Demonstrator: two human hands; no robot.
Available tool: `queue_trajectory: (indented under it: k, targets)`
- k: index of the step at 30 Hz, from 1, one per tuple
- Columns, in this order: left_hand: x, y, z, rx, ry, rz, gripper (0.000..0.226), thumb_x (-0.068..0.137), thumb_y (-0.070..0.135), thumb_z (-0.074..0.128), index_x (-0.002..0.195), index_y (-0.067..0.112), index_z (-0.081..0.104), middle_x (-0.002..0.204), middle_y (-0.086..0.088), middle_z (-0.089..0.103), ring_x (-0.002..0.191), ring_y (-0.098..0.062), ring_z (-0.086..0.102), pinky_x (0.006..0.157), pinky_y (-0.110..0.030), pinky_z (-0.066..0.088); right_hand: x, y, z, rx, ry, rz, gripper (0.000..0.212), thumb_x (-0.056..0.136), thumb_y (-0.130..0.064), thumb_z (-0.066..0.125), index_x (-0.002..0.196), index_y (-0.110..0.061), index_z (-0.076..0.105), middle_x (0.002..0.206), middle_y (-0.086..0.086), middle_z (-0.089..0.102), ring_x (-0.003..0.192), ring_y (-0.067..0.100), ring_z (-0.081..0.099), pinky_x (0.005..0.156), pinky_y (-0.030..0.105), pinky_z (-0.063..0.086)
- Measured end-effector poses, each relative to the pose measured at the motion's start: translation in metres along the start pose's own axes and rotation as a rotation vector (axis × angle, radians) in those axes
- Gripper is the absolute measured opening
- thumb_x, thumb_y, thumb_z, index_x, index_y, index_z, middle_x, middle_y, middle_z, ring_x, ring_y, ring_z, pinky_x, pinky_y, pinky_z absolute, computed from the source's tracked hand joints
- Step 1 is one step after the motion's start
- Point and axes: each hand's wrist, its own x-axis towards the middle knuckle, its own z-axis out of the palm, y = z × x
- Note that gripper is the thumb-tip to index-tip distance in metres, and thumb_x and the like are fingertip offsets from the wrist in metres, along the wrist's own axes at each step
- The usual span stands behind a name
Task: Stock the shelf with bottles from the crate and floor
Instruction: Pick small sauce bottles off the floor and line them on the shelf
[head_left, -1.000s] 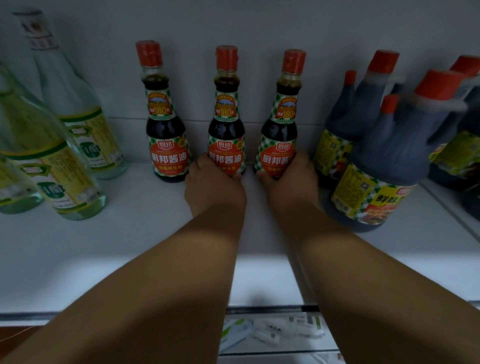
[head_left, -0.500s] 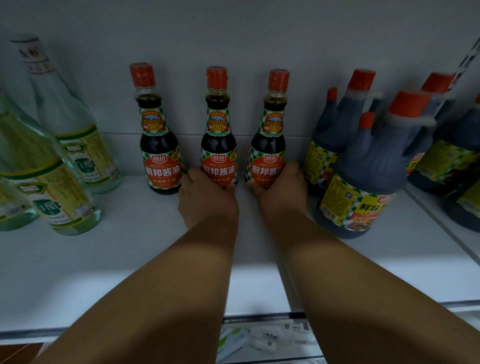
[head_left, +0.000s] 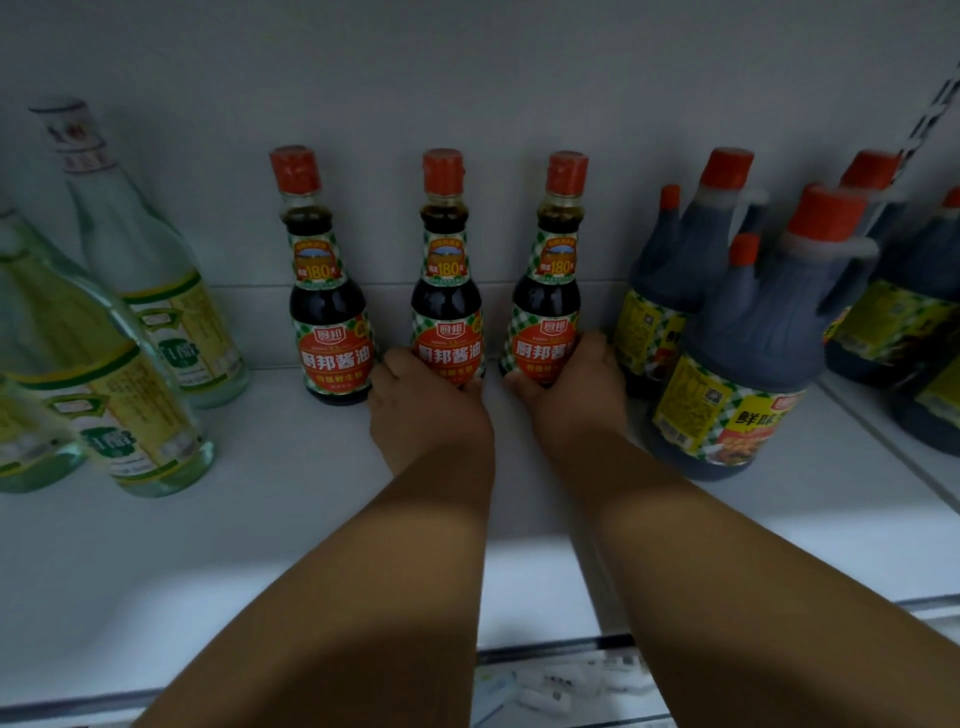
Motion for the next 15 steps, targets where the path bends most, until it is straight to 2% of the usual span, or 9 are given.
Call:
queue_trajectory:
  k: [5,10,13,15]
  targets:
    - [-0.003,0.002,-0.004,0.041,-0.054,0.01,0.074,0.079,0.041,0.076,0.132,0.005,0.038,0.138,-0.015,0.042,0.129,-0.034,0.042,0.101,-0.043,0.039,-0.012,-0.006,-0.009,-0.087,-0.021,-0.006,0.076,0.073,-0.041,0.082,0.128,-0.006,0.044,0.132,0.017,0.05,0.124,0.035,0.049,0.102,0.044,0.043]
    - [-0.033,0.009,-0.034,0.029,-0.16,0.013,0.082,0.085,0.033,0.072,0.144,0.001,0.025,0.15,-0.017,0.031,0.136,-0.034,0.035,0.108,-0.039,0.034,-0.048,-0.014,-0.036,-0.23,-0.147,-0.054,0.077,0.082,-0.045,0.073,0.136,-0.005,0.035,0.14,0.017,0.043,0.131,0.032,0.04,0.105,0.035,0.034]
    - [-0.073,0.007,-0.067,0.079,-0.19,0.075,0.072,0.086,0.029,0.07,0.142,0.005,0.032,0.142,-0.016,0.038,0.129,-0.035,0.043,0.102,-0.042,0.041,-0.08,-0.018,-0.065,-0.266,-0.227,-0.059,0.078,0.088,-0.047,0.067,0.143,-0.006,0.03,0.145,0.016,0.038,0.135,0.032,0.036,0.107,0.035,0.033]
    - [-0.106,0.005,-0.093,0.084,-0.157,0.116,0.064,0.086,0.026,0.069,0.139,0.007,0.039,0.136,-0.015,0.044,0.123,-0.034,0.047,0.097,-0.042,0.044,-0.105,-0.019,-0.089,-0.274,-0.243,-0.105,0.074,0.089,-0.045,0.065,0.143,-0.007,0.033,0.142,0.017,0.04,0.13,0.033,0.041,0.102,0.037,0.038]
